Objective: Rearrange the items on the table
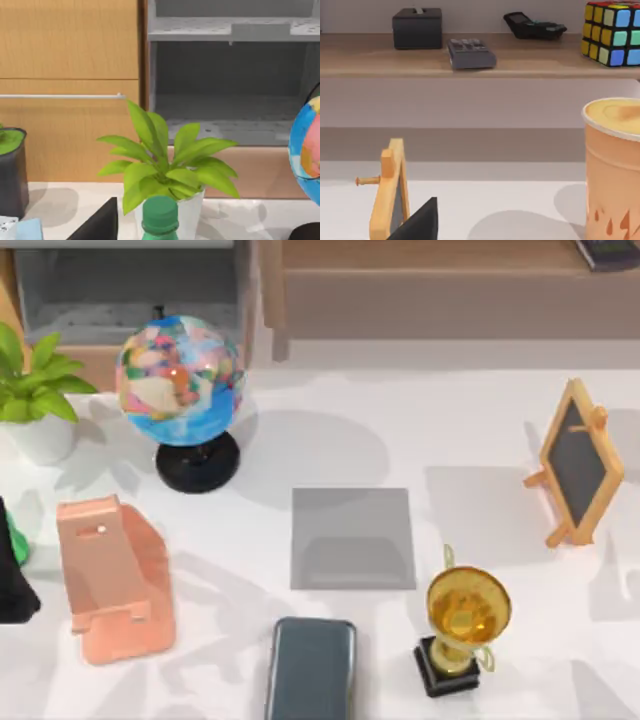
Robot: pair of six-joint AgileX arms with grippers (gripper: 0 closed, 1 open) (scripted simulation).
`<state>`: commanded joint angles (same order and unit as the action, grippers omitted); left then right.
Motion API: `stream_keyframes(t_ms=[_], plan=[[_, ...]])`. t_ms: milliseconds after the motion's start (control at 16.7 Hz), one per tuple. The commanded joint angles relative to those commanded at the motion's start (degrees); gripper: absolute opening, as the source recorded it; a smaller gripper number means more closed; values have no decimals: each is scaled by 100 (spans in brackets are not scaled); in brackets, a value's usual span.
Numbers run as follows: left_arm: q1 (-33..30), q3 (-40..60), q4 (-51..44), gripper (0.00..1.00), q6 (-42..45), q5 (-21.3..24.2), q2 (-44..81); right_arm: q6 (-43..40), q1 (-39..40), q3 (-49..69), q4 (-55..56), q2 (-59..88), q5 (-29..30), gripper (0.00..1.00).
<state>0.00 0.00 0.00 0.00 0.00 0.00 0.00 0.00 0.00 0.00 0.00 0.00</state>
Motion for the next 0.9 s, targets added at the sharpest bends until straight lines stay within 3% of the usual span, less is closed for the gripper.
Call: stream_keyframes(t_ms=[420, 900], plan=[[416, 686, -811, 100, 263, -2, 924, 0, 0, 0, 0, 0, 0, 100], [1778, 2977, -3498, 100, 1152, 8, 4802, 0, 0, 0, 0, 0, 0, 100]])
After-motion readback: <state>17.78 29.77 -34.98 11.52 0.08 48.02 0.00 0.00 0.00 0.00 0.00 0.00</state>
